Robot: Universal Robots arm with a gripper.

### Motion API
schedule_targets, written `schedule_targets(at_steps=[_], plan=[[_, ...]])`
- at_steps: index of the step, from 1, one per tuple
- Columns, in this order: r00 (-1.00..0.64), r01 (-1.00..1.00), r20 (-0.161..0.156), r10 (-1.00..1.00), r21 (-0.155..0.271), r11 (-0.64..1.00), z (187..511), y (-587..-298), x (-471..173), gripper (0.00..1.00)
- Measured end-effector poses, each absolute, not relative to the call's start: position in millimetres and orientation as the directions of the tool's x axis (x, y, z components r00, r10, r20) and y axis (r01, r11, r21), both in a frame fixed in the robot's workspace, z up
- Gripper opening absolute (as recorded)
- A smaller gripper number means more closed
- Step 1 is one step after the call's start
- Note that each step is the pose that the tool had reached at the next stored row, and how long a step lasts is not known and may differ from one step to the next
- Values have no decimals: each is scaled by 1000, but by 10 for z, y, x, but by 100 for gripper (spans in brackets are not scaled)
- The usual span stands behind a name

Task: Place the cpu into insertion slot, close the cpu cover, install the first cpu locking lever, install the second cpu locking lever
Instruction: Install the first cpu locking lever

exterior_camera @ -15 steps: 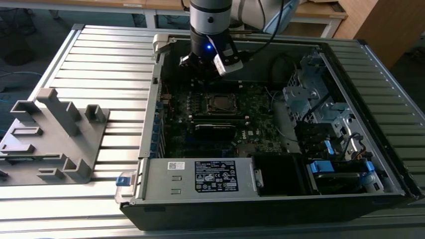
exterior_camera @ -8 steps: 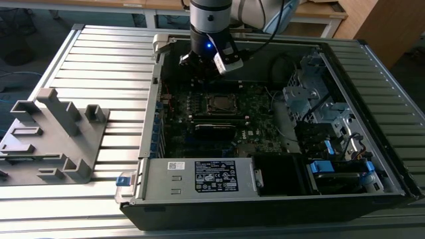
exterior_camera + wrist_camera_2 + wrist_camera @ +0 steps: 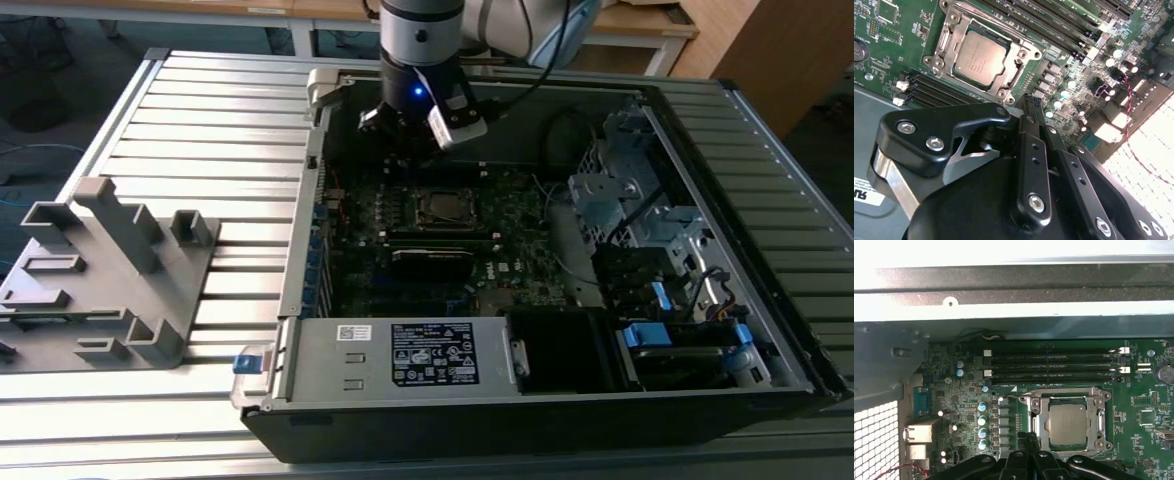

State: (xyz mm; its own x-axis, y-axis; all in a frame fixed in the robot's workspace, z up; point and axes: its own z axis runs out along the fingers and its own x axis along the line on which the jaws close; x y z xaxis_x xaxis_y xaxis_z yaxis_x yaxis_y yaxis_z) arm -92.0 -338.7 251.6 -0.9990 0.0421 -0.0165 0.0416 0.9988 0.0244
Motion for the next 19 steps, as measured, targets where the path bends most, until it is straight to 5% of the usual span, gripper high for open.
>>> schedule_targets(at_steps=[14,19], plan=[[-999,42,-17,42,25,999,2516,-3387,-1072,10],[-999,42,-15,43,76,996,2516,-3389,-1082,10]])
